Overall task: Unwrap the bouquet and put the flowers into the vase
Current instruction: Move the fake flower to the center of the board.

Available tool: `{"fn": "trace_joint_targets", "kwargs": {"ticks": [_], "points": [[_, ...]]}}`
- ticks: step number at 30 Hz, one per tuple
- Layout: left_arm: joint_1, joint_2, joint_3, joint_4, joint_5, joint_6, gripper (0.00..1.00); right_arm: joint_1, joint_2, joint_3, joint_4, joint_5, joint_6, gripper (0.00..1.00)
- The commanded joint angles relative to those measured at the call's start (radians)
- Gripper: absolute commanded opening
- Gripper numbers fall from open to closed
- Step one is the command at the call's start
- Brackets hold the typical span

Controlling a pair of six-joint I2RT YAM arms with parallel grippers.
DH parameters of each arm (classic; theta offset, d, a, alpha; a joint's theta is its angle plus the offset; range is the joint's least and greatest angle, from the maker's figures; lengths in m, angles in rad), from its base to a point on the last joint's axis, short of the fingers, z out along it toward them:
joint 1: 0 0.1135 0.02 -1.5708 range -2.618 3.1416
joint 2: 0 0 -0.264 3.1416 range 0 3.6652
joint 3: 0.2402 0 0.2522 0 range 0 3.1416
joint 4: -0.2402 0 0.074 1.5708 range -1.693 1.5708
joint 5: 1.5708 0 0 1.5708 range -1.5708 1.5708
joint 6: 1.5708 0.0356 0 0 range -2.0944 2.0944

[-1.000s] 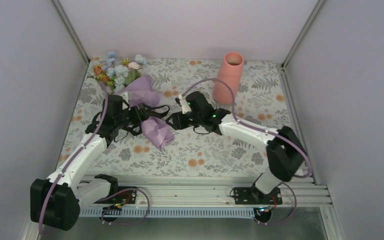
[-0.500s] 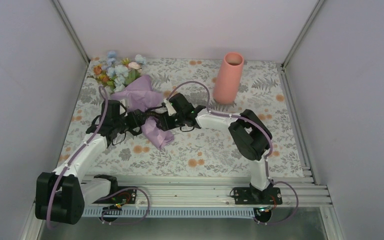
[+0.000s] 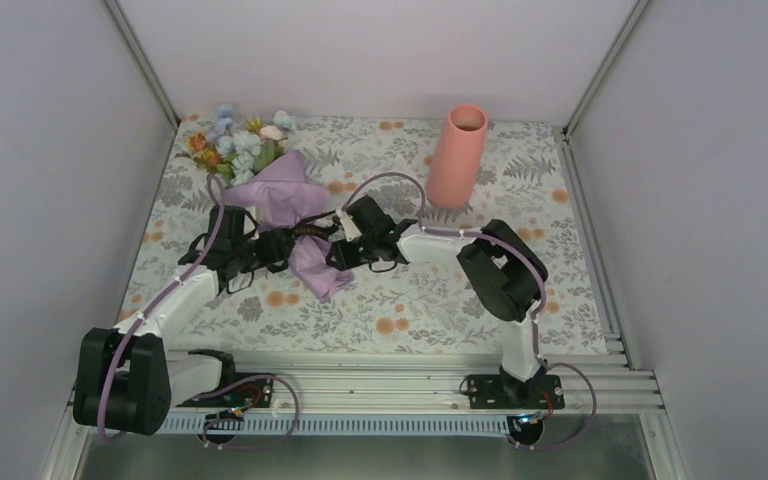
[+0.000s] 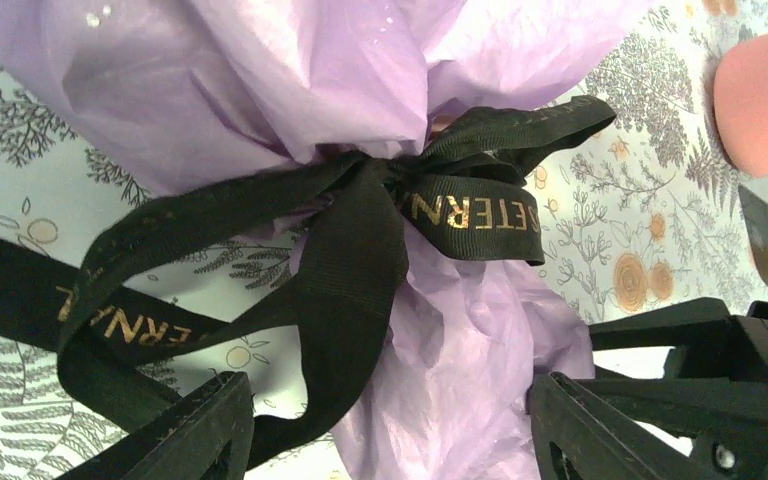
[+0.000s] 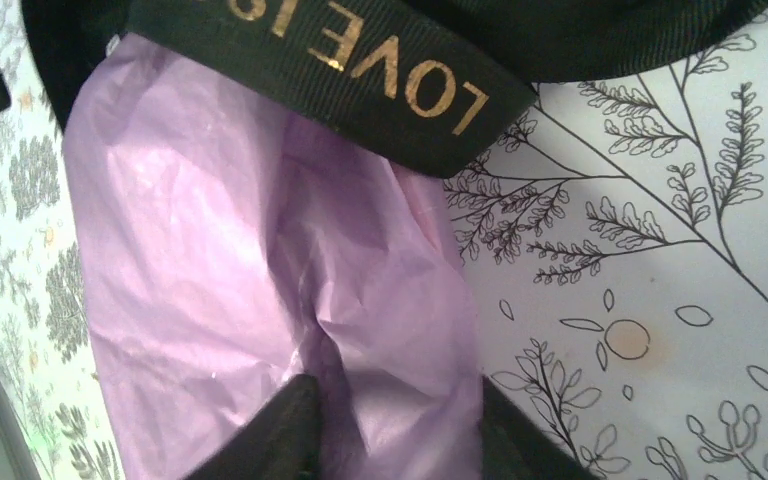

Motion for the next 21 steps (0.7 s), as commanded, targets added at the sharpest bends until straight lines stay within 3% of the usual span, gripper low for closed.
{"fn": "trace_joint_targets", "kwargs": {"ticks": [1,4,8,15,21], "points": [[0.002,0.005,-0.012,0.033,0.009,0.029,0.67,-0.011,-0.054,-0.042,0.042,-0.031,-0.006,0.31],[-0.002,0.003,-0.012,0.03,0.004,0.038,0.63,-0.012,-0.072,-0.059,0.045,-0.026,-0.008,0.16],[-0.018,-0.002,-0.013,0.027,-0.013,0.041,0.57,-0.012,-0.121,-0.114,0.038,0.018,-0.015,0.07],[-0.107,0.028,-0.004,0.025,-0.06,0.03,0.55,-0.019,-0.228,-0.241,0.007,0.14,-0.022,0.06],[-0.12,-0.006,-0.019,-0.002,-0.121,-0.015,0.55,-0.044,-0.36,-0.364,-0.005,0.217,0.0,0.08]]}}
